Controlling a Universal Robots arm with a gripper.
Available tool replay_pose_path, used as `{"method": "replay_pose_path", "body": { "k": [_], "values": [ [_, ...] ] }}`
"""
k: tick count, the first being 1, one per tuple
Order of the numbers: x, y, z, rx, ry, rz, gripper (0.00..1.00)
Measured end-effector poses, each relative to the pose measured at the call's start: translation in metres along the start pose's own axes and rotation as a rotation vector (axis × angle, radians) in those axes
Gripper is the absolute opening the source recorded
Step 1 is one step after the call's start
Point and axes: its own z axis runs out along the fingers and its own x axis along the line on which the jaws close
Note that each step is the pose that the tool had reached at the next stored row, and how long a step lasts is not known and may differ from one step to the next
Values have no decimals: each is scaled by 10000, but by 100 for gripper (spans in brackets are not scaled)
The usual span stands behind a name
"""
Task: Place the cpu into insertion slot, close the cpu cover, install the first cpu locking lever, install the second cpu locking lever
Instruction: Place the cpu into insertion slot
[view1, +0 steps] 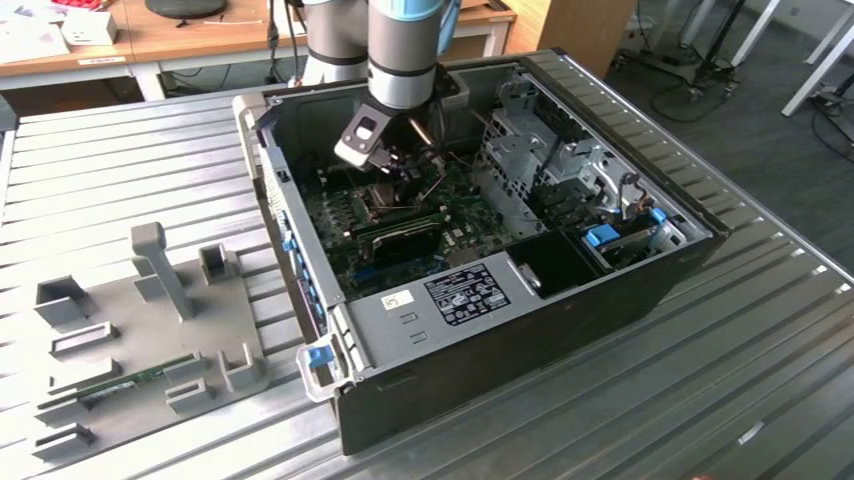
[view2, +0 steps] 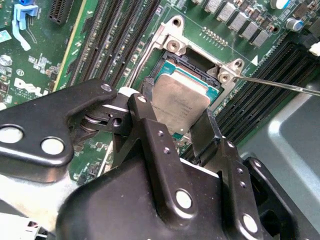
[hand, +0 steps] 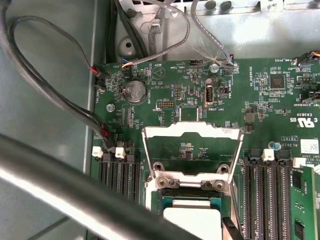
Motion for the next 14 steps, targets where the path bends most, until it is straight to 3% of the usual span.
{"method": "replay_pose_path", "body": {
  "k": [14],
  "values": [
    [5,-1,17,0,-21,0,54]
  ]
}}
